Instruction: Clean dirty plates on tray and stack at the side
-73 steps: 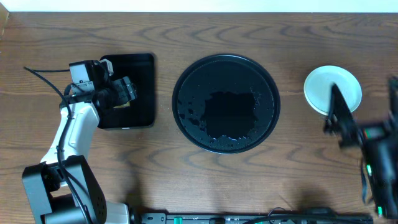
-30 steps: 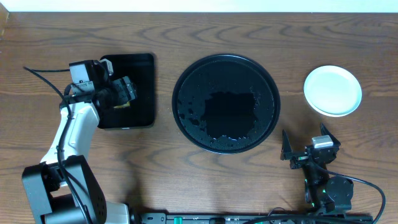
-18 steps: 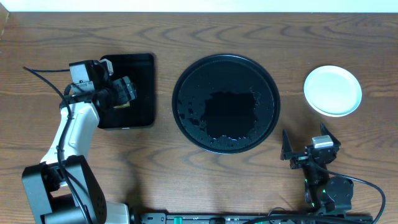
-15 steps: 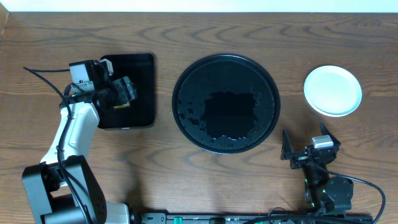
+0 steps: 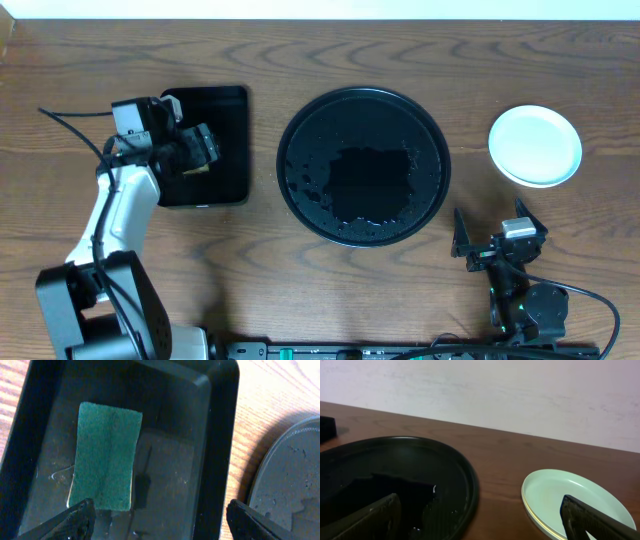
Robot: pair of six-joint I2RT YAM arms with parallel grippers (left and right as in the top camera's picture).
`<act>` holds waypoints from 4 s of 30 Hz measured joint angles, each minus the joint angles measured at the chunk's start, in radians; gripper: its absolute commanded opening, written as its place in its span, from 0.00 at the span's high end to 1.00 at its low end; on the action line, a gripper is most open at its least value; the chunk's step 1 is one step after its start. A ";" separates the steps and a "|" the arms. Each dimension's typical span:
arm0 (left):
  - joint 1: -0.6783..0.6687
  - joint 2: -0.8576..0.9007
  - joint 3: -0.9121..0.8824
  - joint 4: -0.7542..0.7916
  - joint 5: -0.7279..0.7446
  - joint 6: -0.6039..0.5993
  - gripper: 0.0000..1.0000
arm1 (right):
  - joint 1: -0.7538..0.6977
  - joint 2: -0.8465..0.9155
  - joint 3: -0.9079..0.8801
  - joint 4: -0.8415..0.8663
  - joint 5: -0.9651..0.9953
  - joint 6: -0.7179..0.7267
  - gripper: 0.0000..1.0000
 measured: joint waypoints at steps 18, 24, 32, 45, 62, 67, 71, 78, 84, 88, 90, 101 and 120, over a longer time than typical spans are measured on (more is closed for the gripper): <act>-0.025 -0.842 -0.246 -0.095 -0.056 0.005 0.16 | 0.000 0.000 0.000 -0.001 0.000 0.000 0.01; -0.025 -1.068 -0.246 -0.190 -0.097 0.008 0.16 | 0.000 0.000 0.000 0.000 0.000 0.001 0.01; -0.025 -1.242 -0.309 -0.341 -0.120 0.012 0.16 | 0.000 0.000 0.000 -0.001 0.001 0.003 0.01; -0.145 -1.516 -0.648 0.301 -0.122 0.018 0.16 | 0.000 0.000 0.000 -0.001 0.001 0.003 0.01; -0.182 -1.586 -0.972 0.613 -0.122 0.017 0.16 | 0.000 0.000 0.000 -0.001 0.001 0.003 0.01; -0.182 -1.589 -0.983 0.439 -0.137 0.018 0.16 | 0.000 0.000 0.000 0.000 0.001 0.003 0.01; -0.182 -1.586 -0.978 0.308 -0.180 0.019 0.16 | 0.000 -0.001 0.000 0.000 0.002 0.004 0.01; -0.182 -1.588 -0.975 0.299 -0.210 0.020 0.16 | 0.000 -0.001 0.000 -0.001 0.002 0.006 0.01; -0.182 -1.588 -0.975 0.298 -0.216 0.020 0.16 | 0.000 -0.001 0.000 -0.001 0.002 0.006 0.01; -0.182 -1.588 -0.975 0.297 -0.217 0.020 0.16 | 0.000 -0.001 0.000 -0.001 0.002 0.006 0.01; -0.182 -1.588 -0.975 0.297 -0.220 0.020 0.16 | 0.000 -0.001 0.000 -0.001 0.002 0.006 0.01; -0.182 -1.588 -0.974 0.295 -0.224 0.020 0.16 | 0.000 -0.001 0.000 -0.001 0.002 0.006 0.01; -0.182 -1.588 -0.974 0.295 -0.225 0.020 0.16 | 0.000 -0.001 0.000 -0.001 0.002 0.006 0.01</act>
